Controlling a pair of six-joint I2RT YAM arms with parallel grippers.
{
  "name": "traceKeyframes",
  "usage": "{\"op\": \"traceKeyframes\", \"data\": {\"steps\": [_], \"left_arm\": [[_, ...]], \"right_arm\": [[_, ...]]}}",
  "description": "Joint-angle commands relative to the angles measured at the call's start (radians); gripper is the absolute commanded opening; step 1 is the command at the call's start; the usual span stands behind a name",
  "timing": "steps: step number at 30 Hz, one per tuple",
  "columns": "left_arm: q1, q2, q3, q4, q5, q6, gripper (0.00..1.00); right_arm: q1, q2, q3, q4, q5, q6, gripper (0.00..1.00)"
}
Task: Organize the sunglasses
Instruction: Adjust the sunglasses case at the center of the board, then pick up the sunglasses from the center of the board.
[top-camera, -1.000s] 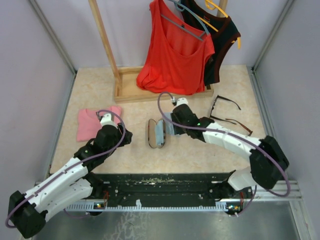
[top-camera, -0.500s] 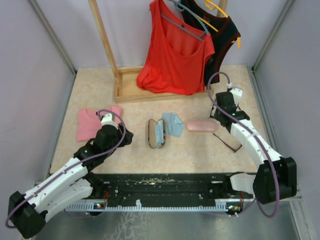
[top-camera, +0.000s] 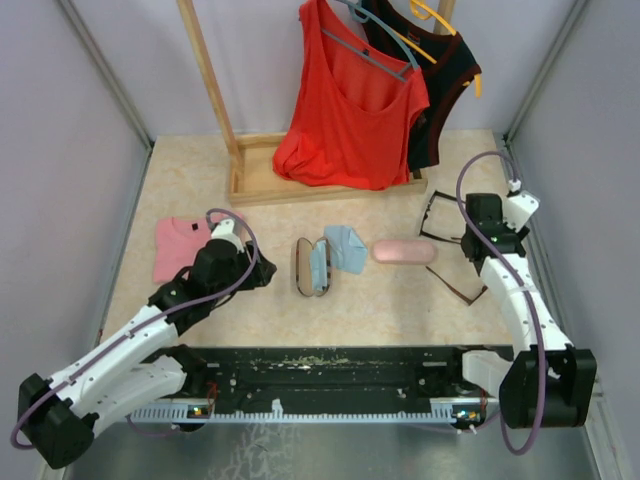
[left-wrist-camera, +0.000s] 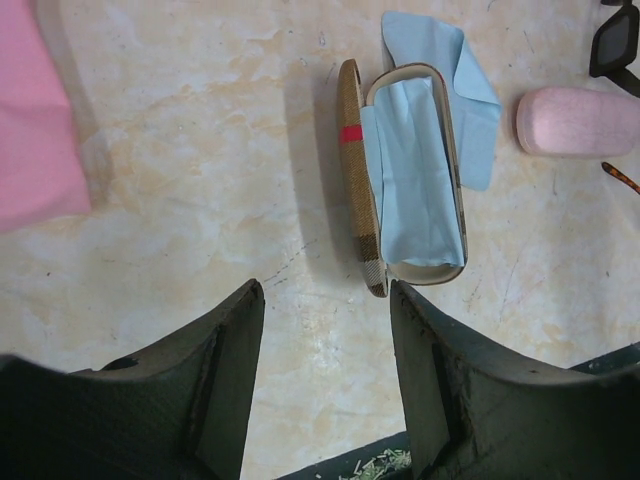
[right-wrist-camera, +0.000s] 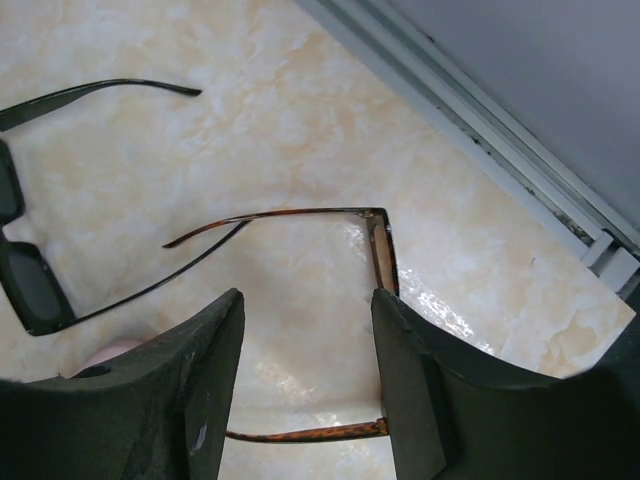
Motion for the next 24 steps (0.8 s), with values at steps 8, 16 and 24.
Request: {"op": "traceKeyframes", "data": {"steps": [8, 16, 24], "left_arm": [[0.005, -0.018, 0.084, -0.11, -0.009, 0.007, 0.59], [0.005, -0.062, 0.077, -0.108, -0.036, -0.021, 0.59], [0.005, -0.076, 0.053, -0.11, -0.043, -0.024, 0.6]], "right_arm": [[-0.087, -0.016, -0.068, 0.097, -0.158, -0.057, 0.51], [-0.099, 0.133, 0.046, 0.064, -0.488, -0.22, 0.51], [-0.025, 0.089, 0.066, -0.103, -0.676, -0.268, 0.51]]}}
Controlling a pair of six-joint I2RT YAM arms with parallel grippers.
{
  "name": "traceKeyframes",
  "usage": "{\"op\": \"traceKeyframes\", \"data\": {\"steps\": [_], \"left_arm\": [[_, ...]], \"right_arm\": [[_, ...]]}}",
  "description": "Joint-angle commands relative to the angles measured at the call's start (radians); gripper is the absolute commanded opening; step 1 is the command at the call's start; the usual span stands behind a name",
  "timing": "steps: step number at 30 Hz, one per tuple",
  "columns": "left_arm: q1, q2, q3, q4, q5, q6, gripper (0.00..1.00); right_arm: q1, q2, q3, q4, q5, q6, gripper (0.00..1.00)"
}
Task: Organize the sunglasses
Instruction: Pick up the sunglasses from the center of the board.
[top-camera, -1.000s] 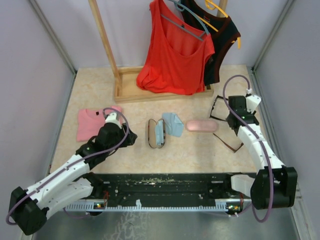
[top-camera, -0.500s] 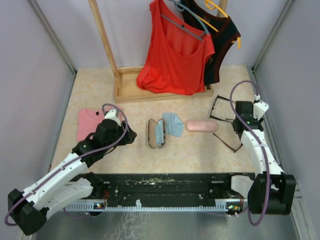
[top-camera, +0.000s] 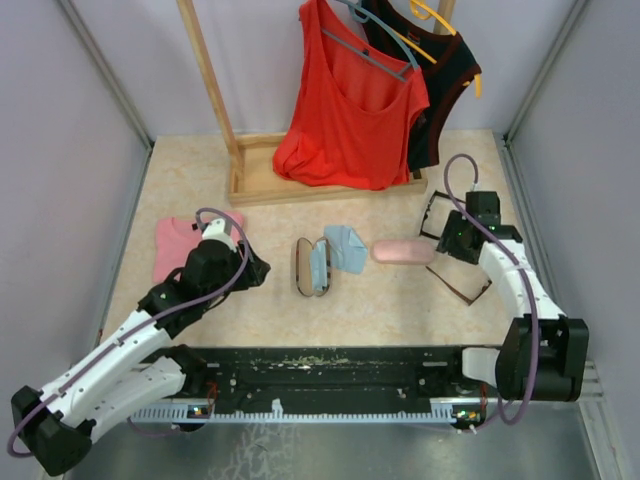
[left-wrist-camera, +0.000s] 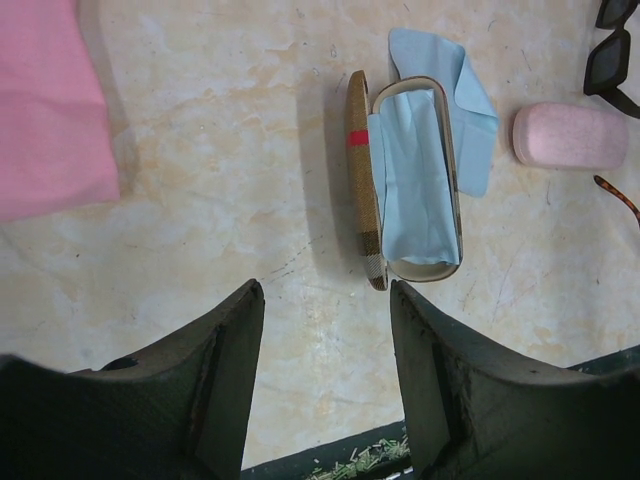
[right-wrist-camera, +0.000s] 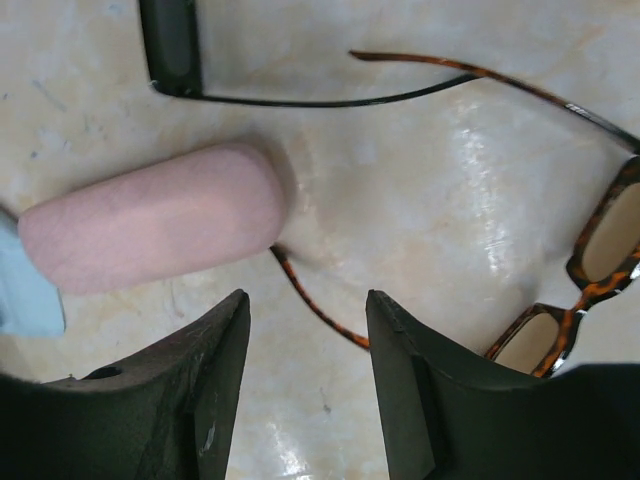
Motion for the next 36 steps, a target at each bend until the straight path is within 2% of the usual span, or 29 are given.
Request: {"op": "traceKeyframes", "data": {"steps": [1, 4, 11, 24, 36], "left_arm": [[0.005, -0.014, -0.008, 0.008, -0.007, -0.007, 0.6], [0.005, -0.006, -0.017, 0.019, 0.003, -0.005, 0.6], [0.005, -0.019, -0.021, 0.021, -0.003, 0.01, 0.61], [0.005, -0.039, -0.035, 0.013, -0.016, 0.01, 0.61], [0.005, -0.038, -0.05, 0.017, -0.015, 0.005, 0.62]], "right_arm": [[0.069, -0.028, 0.059, -0.107, -0.051, -0.053, 0.51], [0.093, 0.039, 0.063, -0.118, -0.059, -0.075, 0.51], [0.129, 0.139, 0.081, -0.121, 0.038, -0.095, 0.51], [0.131, 0.245, 0.101, -0.138, 0.016, -0.139, 0.5], [0.13, 0.293, 0.095, -0.121, 0.018, -0.157, 0.35]]}}
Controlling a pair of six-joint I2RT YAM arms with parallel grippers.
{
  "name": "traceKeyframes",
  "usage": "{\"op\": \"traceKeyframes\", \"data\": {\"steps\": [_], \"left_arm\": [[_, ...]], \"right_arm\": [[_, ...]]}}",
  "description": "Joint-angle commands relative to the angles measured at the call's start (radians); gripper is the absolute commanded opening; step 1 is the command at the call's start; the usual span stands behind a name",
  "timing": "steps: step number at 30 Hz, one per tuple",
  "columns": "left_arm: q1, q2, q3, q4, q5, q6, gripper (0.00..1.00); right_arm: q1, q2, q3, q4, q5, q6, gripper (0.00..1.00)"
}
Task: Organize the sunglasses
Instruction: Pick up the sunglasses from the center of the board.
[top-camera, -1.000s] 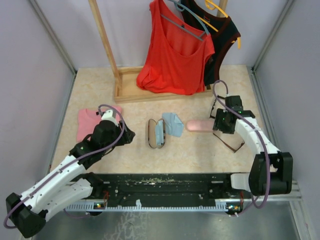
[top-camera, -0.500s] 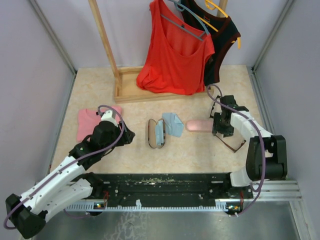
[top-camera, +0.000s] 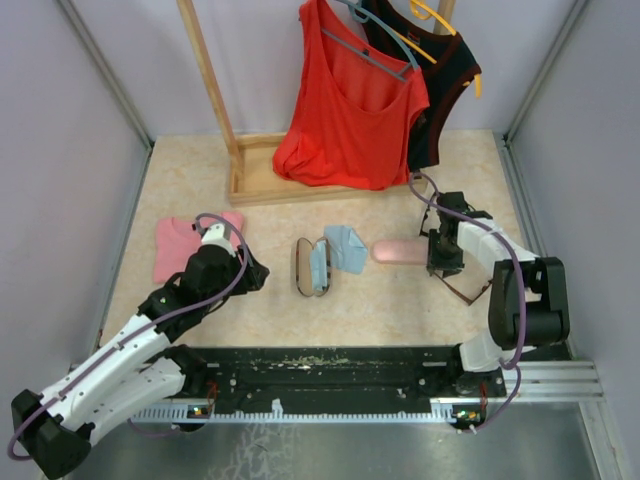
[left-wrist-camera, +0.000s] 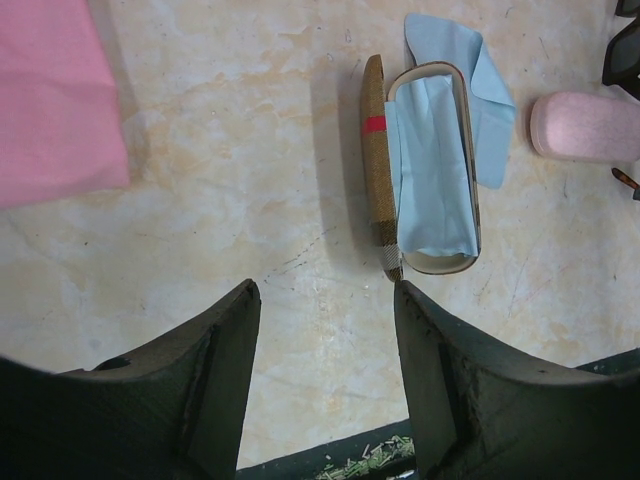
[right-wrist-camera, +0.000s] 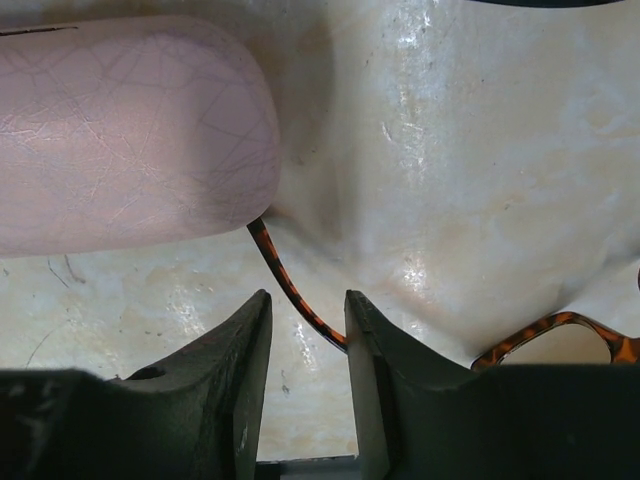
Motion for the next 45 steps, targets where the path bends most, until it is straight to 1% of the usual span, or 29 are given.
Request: {"op": "traceKeyframes", "data": {"steps": [1, 3, 9, 11, 12, 25, 33, 37, 39, 41, 45], "left_arm": [[0.005, -0.004, -0.004, 0.013, -0.009, 0.005, 0.62], [0.005, -0.003, -0.004, 0.012, -0.01, 0.005, 0.62], [0.005, -0.011, -0.01, 0.011, -0.013, 0.005, 0.63], [0.005, -0.012, -0.011, 0.01, -0.013, 0.003, 0.63], [0.005, -0.012, -0.011, 0.009, -0.013, 0.004, 0.63], [0.005, -0.017, -0.015, 0.007, -0.013, 0.003, 0.63], [0.005, -0.023, -0.006, 0.002, -0.015, 0.003, 0.63], [0.005, -0.032, 0.004, -0.004, -0.019, 0.004, 0.63], [0.005, -0.037, 0.01, -0.01, -0.022, 0.002, 0.63], [0.005, -0.044, 0.015, -0.011, -0.025, 0.001, 0.63], [0.005, -0.056, 0.037, -0.025, -0.046, 0.002, 0.63]], "right_arm": [[0.006, 0.015, 0.032, 0.018, -0.004, -0.019, 0.34], [0.007, 0.018, 0.032, 0.019, -0.009, -0.02, 0.3], [0.007, 0.027, 0.033, 0.018, -0.023, -0.026, 0.24], [0.007, 0.027, 0.034, 0.017, -0.024, -0.025, 0.19], [0.007, 0.026, 0.033, 0.019, -0.025, -0.026, 0.18], [0.008, -0.097, 0.085, -0.061, -0.053, -0.039, 0.0], [0.007, -0.202, 0.14, -0.114, -0.022, -0.043, 0.0], [0.015, -0.274, 0.181, -0.13, -0.035, -0.062, 0.0], [0.044, -0.308, 0.201, -0.144, -0.027, -0.073, 0.0], [0.112, -0.334, 0.225, -0.154, -0.014, -0.076, 0.0], [0.342, -0.359, 0.252, -0.151, 0.032, -0.069, 0.0]]}}
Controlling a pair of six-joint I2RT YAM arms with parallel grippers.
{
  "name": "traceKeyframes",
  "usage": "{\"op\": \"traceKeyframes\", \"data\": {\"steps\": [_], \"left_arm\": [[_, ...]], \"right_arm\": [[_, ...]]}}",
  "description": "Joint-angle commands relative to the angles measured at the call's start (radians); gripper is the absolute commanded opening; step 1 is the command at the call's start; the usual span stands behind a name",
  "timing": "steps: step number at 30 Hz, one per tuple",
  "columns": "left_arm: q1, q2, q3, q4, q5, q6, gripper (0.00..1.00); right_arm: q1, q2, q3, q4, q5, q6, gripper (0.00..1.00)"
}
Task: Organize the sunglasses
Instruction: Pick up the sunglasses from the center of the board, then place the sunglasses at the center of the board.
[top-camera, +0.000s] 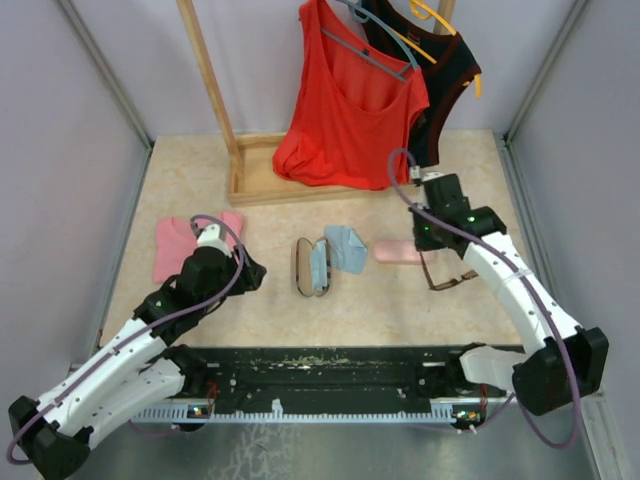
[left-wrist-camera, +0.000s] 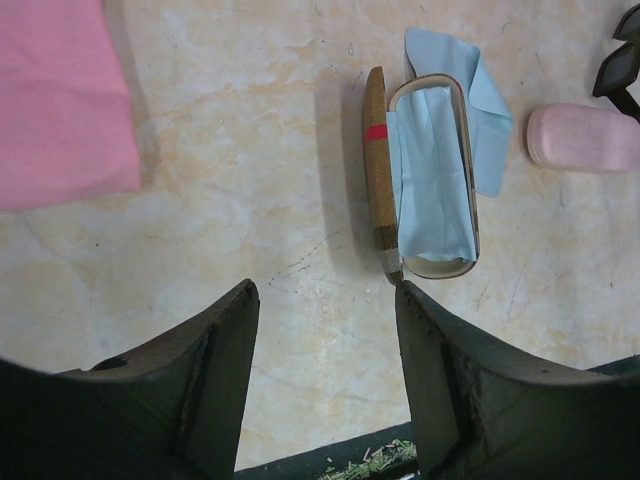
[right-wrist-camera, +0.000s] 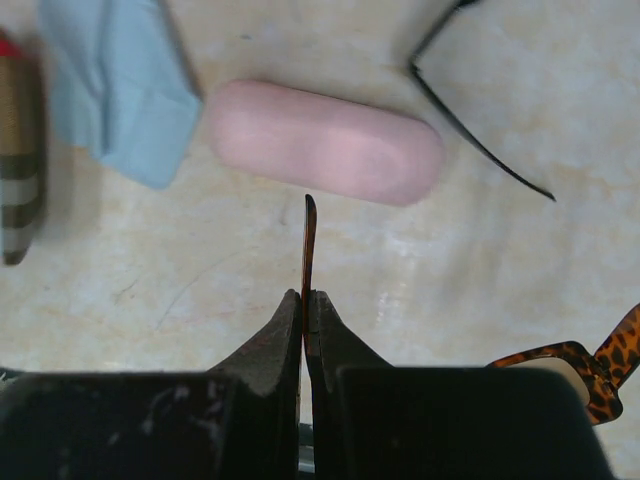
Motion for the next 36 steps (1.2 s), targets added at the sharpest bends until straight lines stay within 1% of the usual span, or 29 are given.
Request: {"op": "traceKeyframes", "data": {"steps": [1, 4, 9, 11, 15, 19, 23, 25, 30, 36], "left_arm": [[0.006, -0.03, 0.05, -0.024, -0.037, 0.002, 0.63], [0.006, -0.06, 0.066, -0.045, -0.062, 0.005, 0.63], [0.007, -0.123, 0.087, -0.089, -0.108, 0.02, 0.63], [0.007, -0.142, 0.095, -0.106, -0.125, 0.026, 0.63], [0.007, -0.169, 0.106, -0.14, -0.152, 0.028, 0.64], [0.007, -0.192, 0.111, -0.156, -0.16, 0.027, 0.64], [0.007, -0.209, 0.109, -0.169, -0.161, 0.019, 0.64], [0.007, -0.212, 0.103, -0.171, -0.16, 0.015, 0.64], [0.007, -0.212, 0.093, -0.163, -0.151, 0.007, 0.64], [0.007, -0.21, 0.09, -0.159, -0.147, 0.007, 0.64]], "right_arm": [[0.242, -0.043, 0.069, -0.003, 0.048, -0.014, 0.0], [0.401, -0.014, 0.09, -0.019, 0.105, -0.015, 0.0], [0.664, 0.099, 0.121, -0.022, 0.183, -0.068, 0.0], [0.738, 0.159, 0.126, -0.018, 0.197, -0.1, 0.0], [0.834, 0.276, 0.142, -0.001, 0.205, -0.187, 0.0], [0.876, 0.339, 0.123, 0.02, 0.193, -0.311, 0.0], [0.904, 0.309, 0.081, 0.073, 0.128, -0.392, 0.0], [0.906, 0.291, 0.066, 0.079, 0.097, -0.404, 0.0], [0.906, 0.319, 0.033, 0.042, 0.092, -0.406, 0.0], [0.906, 0.346, -0.017, 0.058, 0.13, -0.415, 0.0]]}}
